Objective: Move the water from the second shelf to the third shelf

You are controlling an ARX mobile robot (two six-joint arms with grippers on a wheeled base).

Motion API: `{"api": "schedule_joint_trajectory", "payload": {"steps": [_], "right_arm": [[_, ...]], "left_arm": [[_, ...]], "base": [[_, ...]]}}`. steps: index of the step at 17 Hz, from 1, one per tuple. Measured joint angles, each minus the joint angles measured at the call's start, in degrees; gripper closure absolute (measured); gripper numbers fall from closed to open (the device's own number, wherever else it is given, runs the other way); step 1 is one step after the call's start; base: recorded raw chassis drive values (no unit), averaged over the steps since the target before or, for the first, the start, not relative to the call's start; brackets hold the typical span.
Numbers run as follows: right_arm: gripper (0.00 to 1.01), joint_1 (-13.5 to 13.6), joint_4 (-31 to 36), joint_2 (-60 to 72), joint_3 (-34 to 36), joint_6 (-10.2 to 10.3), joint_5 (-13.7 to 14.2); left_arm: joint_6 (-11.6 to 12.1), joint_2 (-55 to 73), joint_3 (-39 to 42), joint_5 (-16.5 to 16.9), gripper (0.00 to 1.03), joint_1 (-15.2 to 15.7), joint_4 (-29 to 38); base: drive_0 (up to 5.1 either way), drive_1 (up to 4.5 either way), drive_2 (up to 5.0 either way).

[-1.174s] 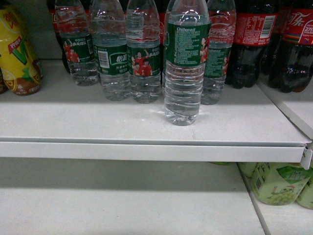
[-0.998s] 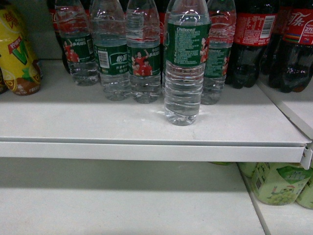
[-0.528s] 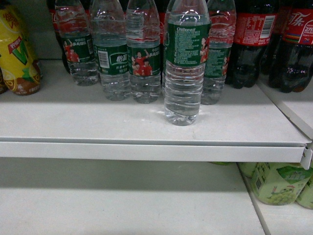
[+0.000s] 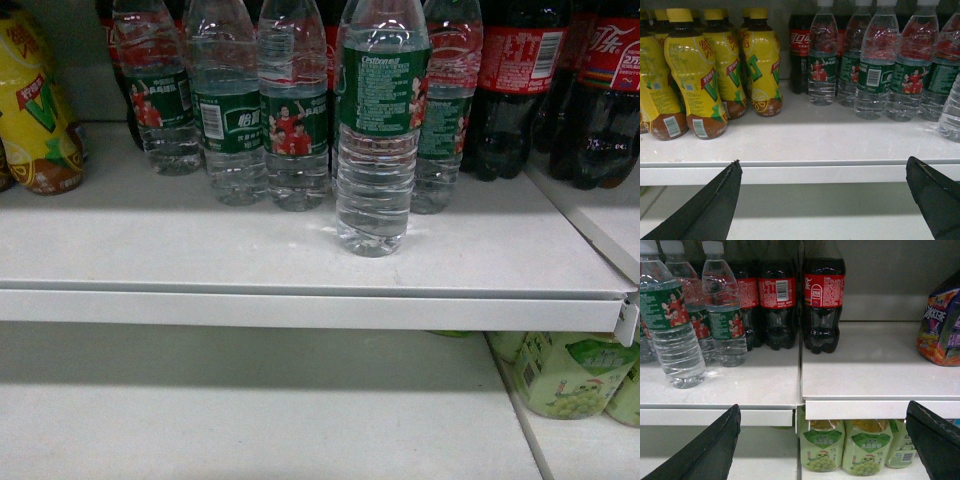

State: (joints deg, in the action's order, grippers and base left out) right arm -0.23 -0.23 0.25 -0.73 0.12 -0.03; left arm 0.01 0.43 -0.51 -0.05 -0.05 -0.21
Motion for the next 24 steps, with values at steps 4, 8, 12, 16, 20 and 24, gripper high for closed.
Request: {"api": "schedule_joint_trajectory", "payload": {"steps": [4,8,12,16,20,24], "right_arm": [[0.03,0.00,0.00,0.00,0.00,0.00,0.02],[0.03,0.00,0.00,0.00,0.00,0.00,0.00],[0.03,-7.76,-14.47,11.28,-6.29,6.08,-16.20],[0.03,-13.05,-1.57,25.59,-14.78,8.24,-25.92],[0.03,-5.95,9.42,41.86,-26.62,8.24,-22.25],[0.03,19.91,18.34,56.78,-26.43,5.97,-12.55]], "left_arm": [[0.00,0.00,0.00,0.02,0.05,0.00,0.00],[-0.02,0.00,0.00,0.02,0.05,0.00,0.00],[0.00,0.00,0.00,0.13,0.05,0.00,0.07],[-0.02,0.00,0.00,0.00,0.05,0.00,0.02],[0.00,0.00,0.00,0.02,0.05,0.00,0.02],[-0.02,0.00,0.00,0.00,0.05,0.00,0.02]], "base": [[0.0,0.00,0.0],[0.0,0.00,0.0],[0.0,0.00,0.0],[0.0,0.00,0.0],[0.0,0.00,0.0],[0.0,0.00,0.0]]}}
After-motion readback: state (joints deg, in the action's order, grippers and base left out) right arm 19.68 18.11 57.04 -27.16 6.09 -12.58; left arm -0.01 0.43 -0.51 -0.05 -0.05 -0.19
